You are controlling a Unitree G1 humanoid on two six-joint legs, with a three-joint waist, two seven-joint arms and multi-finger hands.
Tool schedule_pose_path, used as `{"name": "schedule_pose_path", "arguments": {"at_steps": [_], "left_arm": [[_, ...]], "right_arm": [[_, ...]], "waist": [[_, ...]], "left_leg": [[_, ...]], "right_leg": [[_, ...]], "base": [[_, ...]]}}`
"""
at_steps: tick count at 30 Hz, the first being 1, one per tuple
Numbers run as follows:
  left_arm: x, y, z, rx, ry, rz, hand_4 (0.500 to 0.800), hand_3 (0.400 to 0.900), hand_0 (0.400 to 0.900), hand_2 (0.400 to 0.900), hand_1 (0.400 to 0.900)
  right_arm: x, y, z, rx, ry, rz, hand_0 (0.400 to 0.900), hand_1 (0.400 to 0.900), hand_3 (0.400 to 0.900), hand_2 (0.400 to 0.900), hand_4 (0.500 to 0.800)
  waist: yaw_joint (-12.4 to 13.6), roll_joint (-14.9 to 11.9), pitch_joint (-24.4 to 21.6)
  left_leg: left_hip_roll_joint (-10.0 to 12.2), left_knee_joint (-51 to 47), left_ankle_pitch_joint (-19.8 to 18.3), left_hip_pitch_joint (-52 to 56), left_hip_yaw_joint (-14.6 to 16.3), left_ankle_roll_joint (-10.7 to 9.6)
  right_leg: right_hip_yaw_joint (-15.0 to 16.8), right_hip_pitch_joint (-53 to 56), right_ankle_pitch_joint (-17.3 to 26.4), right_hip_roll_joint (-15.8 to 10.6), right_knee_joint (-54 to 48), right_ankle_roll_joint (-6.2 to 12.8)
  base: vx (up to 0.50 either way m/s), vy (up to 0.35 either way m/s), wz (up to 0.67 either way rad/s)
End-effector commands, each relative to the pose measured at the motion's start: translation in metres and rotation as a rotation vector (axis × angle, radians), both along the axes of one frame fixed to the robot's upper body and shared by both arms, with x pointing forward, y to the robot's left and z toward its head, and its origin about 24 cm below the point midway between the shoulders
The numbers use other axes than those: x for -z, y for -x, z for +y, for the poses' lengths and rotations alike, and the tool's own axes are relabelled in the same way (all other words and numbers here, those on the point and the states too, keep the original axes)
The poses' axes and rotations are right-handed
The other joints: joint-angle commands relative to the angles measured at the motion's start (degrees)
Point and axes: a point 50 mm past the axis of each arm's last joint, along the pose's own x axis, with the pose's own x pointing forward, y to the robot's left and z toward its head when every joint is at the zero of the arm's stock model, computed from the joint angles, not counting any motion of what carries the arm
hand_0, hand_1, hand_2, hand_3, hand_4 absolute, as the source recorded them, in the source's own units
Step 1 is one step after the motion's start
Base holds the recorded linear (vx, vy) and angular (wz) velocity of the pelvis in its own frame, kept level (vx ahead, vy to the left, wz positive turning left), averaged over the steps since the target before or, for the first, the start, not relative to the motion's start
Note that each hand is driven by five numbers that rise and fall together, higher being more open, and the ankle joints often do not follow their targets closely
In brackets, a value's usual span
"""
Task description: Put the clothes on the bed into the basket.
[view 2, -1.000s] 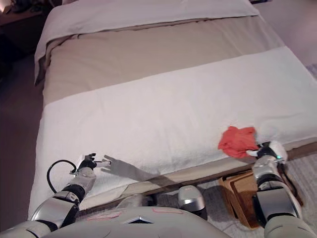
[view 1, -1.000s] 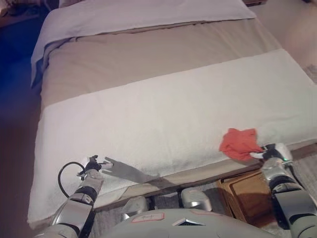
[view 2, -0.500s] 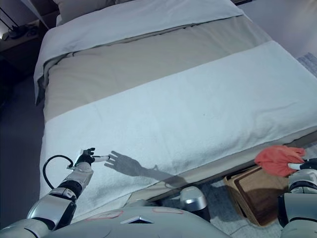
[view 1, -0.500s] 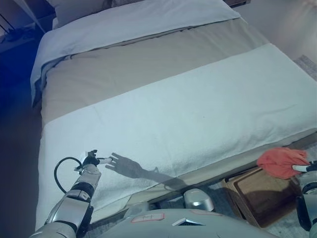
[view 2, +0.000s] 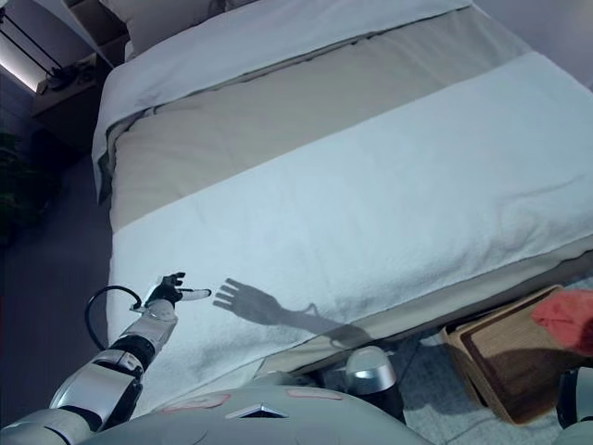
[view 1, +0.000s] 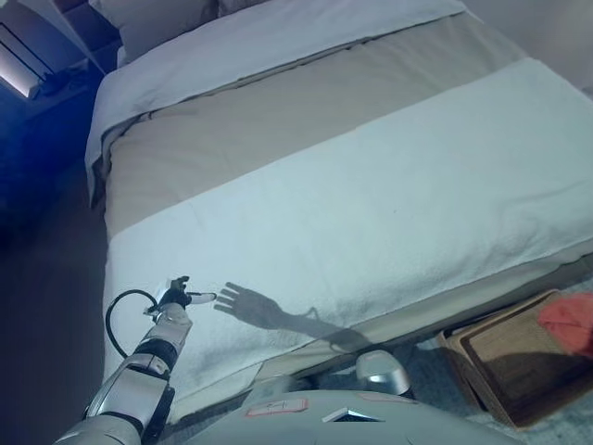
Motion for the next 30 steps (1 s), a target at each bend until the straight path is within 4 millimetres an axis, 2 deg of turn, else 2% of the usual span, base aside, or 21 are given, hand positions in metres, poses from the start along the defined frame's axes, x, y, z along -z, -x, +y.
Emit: {"name": "schedule_pose_path", "arguments": {"at_steps": [1, 8, 12, 18, 23, 25, 30], "left_arm": [[-0.035, -0.035, 0.027, 0.022, -0.127, -0.116, 0.8, 0.9, 0.9, 0.9, 0.9], [-0.026, -0.027, 0.021, 0.009, -0.096, -0.093, 0.8, 0.9, 0.9, 0.9, 0.9], [-0.011, -0.012, 0.013, -0.015, -0.029, -0.05, 0.8, 0.9, 0.9, 0.9, 0.9], [-0.008, -0.008, 0.01, -0.038, -0.014, -0.051, 0.8, 0.9, 0.9, 0.9, 0.9], [-0.006, 0.002, 0.017, -0.088, -0.01, -0.06, 0.8, 0.9, 0.9, 0.9, 0.9], [-0.004, 0.008, 0.018, -0.105, -0.005, -0.055, 0.8, 0.9, 0.9, 0.9, 0.9], [0.014, 0.033, 0.006, -0.137, 0.044, 0.006, 0.8, 0.9, 0.9, 0.9, 0.9]], "right_arm": [[-0.052, 0.021, -0.028, 0.055, 0.149, 0.057, 0.9, 0.9, 0.9, 0.9, 0.8], [-0.047, 0.015, -0.025, 0.032, 0.152, 0.049, 0.9, 0.9, 0.9, 0.9, 0.8], [-0.039, 0.015, -0.022, 0.033, 0.116, 0.071, 0.9, 0.9, 0.9, 0.9, 0.8], [-0.015, -0.009, -0.006, -0.057, 0.069, 0.035, 0.9, 0.9, 0.9, 0.9, 0.8], [0.016, -0.069, 0.036, -0.337, 0.003, -0.091, 0.9, 0.9, 0.9, 0.9, 0.8], [0.028, -0.085, 0.056, -0.426, -0.032, -0.135, 0.9, 0.9, 0.9, 0.9, 0.8], [0.075, -0.107, 0.121, -0.598, -0.209, -0.156, 0.9, 0.9, 0.9, 0.9, 0.8]], "waist": [[-0.1, -1.59, -3.09], [0.02, -1.75, -3.17], [0.71, -2.13, -3.17], [1.57, -3.05, -3.13], [2.03, -4.27, -2.64], [2.32, -4.81, -2.49], [3.92, -6.07, -2.43]], "left_leg": [[1.8, 0.32, -4.83, 5.45, 1.43, -2.6], [1.96, 0.32, -4.94, 5.73, 1.58, -2.58], [2.02, 0.32, -4.89, 5.8, 1.26, -2.51], [2.16, 0.32, -4.96, 6.02, 1.0, -2.38], [2.34, 0.32, -4.77, 6.13, 1.23, -2.2], [2.38, 0.32, -4.76, 6.18, 1.31, -2.09], [2.39, 0.32, -4.76, 6.3, 0.7, -1.75]], "right_leg": [[-3.01, -0.68, -1.86, -1.2, 0.26, 4.0], [-3.09, -0.27, -1.95, -1.18, 0.26, 3.9], [-3.4, 0.07, -2.13, -1.18, 0.26, 3.84], [-3.83, 0.59, -2.27, -1.14, 0.26, 3.61], [-3.73, 0.52, -1.98, -0.99, 0.26, 3.45], [-3.63, 0.48, -1.87, -0.95, 0.26, 3.35], [-4.46, 0.95, -1.98, -1.04, 0.26, 3.08]], "base": [[-0.01, -0.02, -0.13], [0.0, -0.014, -0.01], [-0.01, -0.017, 0.06], [-0.01, -0.004, 0.03], [-0.01, 0.003, -0.02], [-0.03, 0.011, -0.03], [-0.02, 0.021, 0.11]]}}
